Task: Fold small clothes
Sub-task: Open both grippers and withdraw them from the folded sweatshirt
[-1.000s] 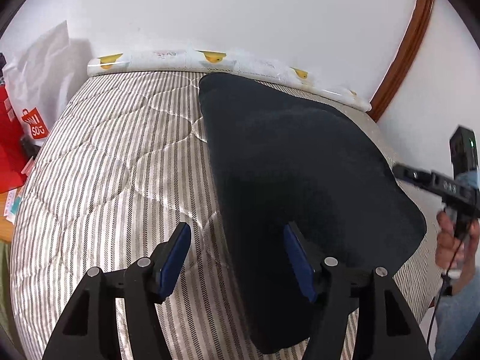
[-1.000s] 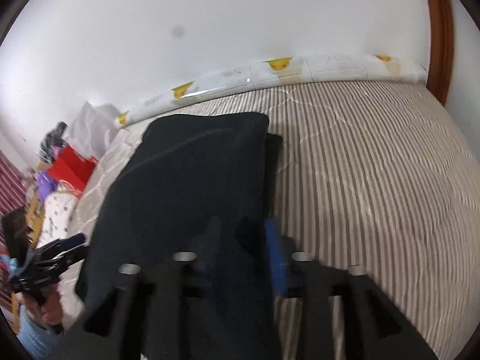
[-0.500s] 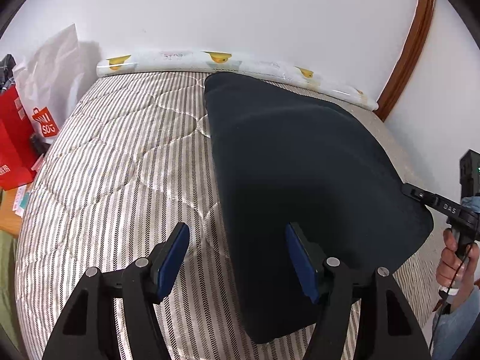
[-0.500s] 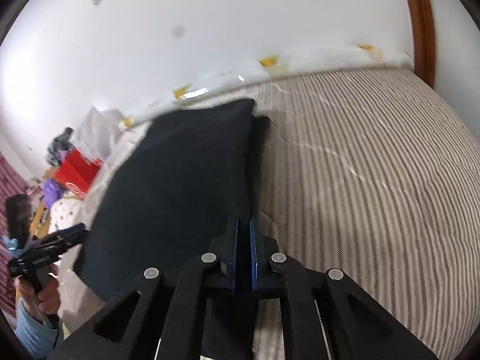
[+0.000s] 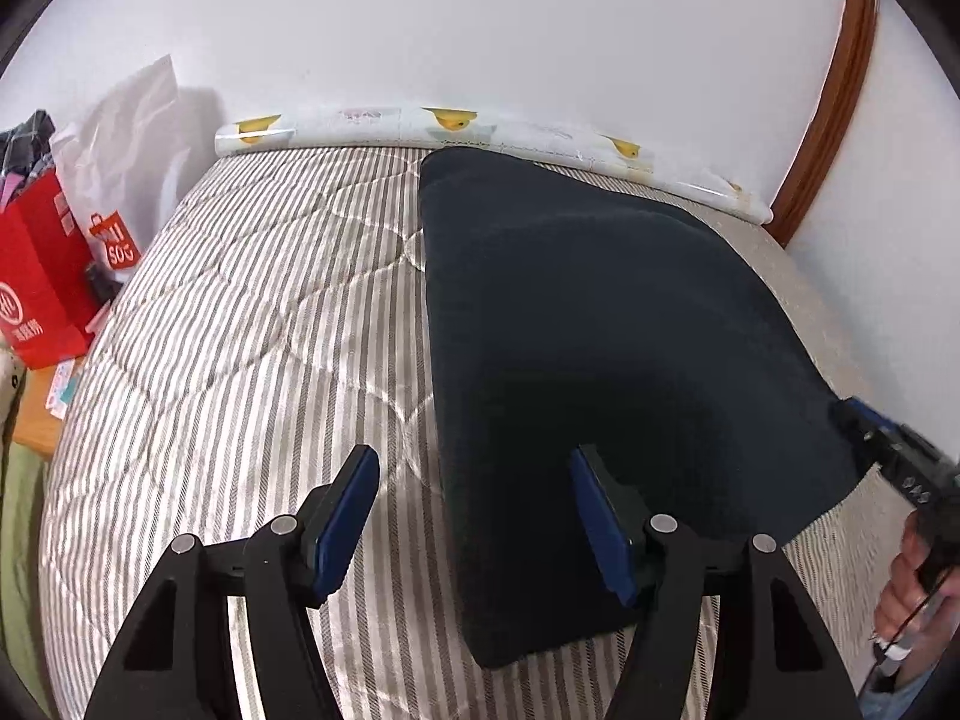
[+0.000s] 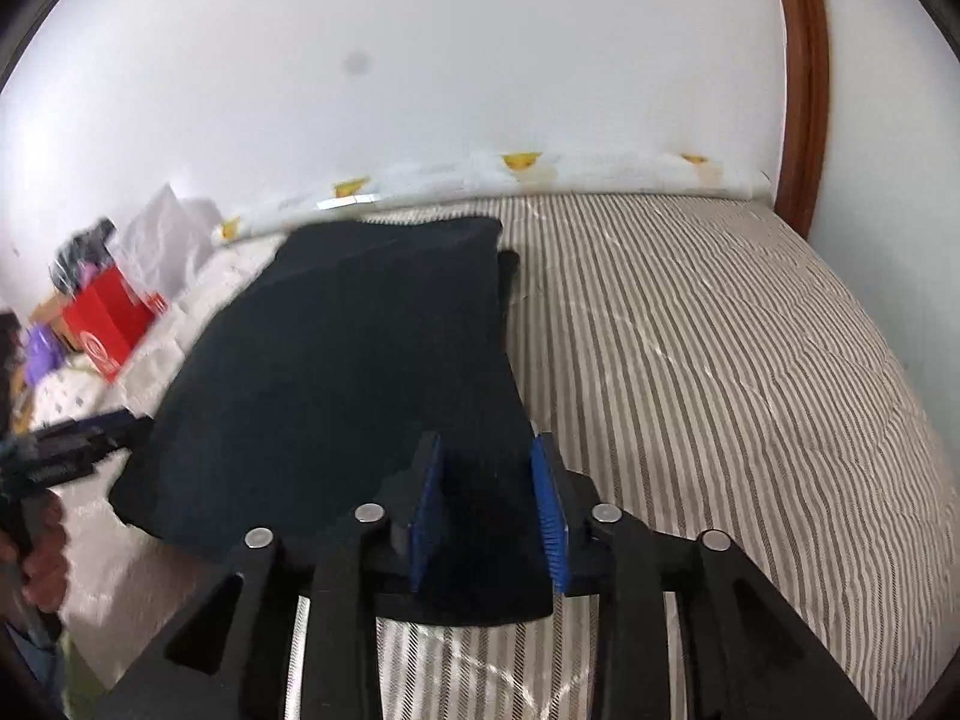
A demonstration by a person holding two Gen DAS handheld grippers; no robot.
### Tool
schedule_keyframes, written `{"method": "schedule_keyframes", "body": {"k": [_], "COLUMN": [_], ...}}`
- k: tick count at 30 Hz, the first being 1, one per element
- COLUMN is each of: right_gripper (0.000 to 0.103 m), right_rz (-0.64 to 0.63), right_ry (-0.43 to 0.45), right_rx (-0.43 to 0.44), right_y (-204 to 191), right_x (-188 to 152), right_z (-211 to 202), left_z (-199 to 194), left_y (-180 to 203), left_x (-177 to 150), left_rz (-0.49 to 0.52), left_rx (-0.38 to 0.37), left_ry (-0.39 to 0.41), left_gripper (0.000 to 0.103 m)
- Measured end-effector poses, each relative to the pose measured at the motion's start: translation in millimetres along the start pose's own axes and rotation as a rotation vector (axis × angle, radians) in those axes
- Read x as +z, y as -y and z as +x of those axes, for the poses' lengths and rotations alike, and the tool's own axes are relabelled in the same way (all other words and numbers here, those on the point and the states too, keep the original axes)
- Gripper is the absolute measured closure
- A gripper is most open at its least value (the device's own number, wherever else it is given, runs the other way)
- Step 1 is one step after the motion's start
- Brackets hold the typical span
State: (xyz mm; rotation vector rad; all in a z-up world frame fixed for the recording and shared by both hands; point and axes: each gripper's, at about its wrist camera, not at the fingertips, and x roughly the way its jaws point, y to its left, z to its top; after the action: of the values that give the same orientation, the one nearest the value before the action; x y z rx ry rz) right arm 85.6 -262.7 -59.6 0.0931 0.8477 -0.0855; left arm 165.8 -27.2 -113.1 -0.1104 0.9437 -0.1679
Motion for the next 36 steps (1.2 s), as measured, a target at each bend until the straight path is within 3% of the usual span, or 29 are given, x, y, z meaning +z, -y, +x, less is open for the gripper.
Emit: {"method": "schedule_keyframes", "body": {"k": [6, 11, 17, 20, 22, 26, 28, 30, 36], "right_gripper": [0.067, 0.065, 0.064, 0.051, 0.049, 0.047, 0.047, 0.047, 0.044], "right_rz": [0.081, 0.058, 0.078, 0.083, 0.087, 0.074, 0.087, 0.091, 0.062], "right_ry": [-0.045, -0.047, -0.005, 0.017, 0.035, 0.06, 0.032, 0.003, 0.025], "right_rx": [-0.03, -0.082, -0.048, -0.041, -0.027, -0.019, -0.024, -0.019, -0.035], "right_y": [12.1, 3.7, -1.0, -6.3, -10.4, -20.3, -24.2, -32.4, -53.8], "right_x": [-7.4, -5.0, -8.1, -13.0, -18.2, -26.8, -30.4, -31.8, -37.1], "right_z": [-8.0, -32.0, -79.3, -107.2, -126.3, -154.8, -164.5, -173.0, -190.6], "left_z": [-11.3, -32.9, -79.9, -108.2, -127.4, -153.1, -162.0, -167.5, -178.5], "left_y": [0.4, 4.0, 10.0, 15.2, 19.0, 22.8, 26.6, 29.9, 39.4], "left_x": [-9.4, -15.9, -21.2, -28.4, -35.9, -47.7, -51.9, -54.5, -59.6], "left_rz": [-0.008, -0.026, -0.044, -0.031, -0.02, -0.025, -0.004, 0.012, 0.03], "left_rx": [-0.008, -0.051, -0.091, -0.09, -0.083, -0.124, -0.15, -0.131, -0.072], "left_ry": [-0.011, -0.007, 0.05, 0.089, 0.108, 0.096, 0.093, 0.099, 0.099], "left_gripper": [0.039, 0.039, 0.039, 0.039, 0.039, 0.039, 0.037, 0.033, 0.024]}}
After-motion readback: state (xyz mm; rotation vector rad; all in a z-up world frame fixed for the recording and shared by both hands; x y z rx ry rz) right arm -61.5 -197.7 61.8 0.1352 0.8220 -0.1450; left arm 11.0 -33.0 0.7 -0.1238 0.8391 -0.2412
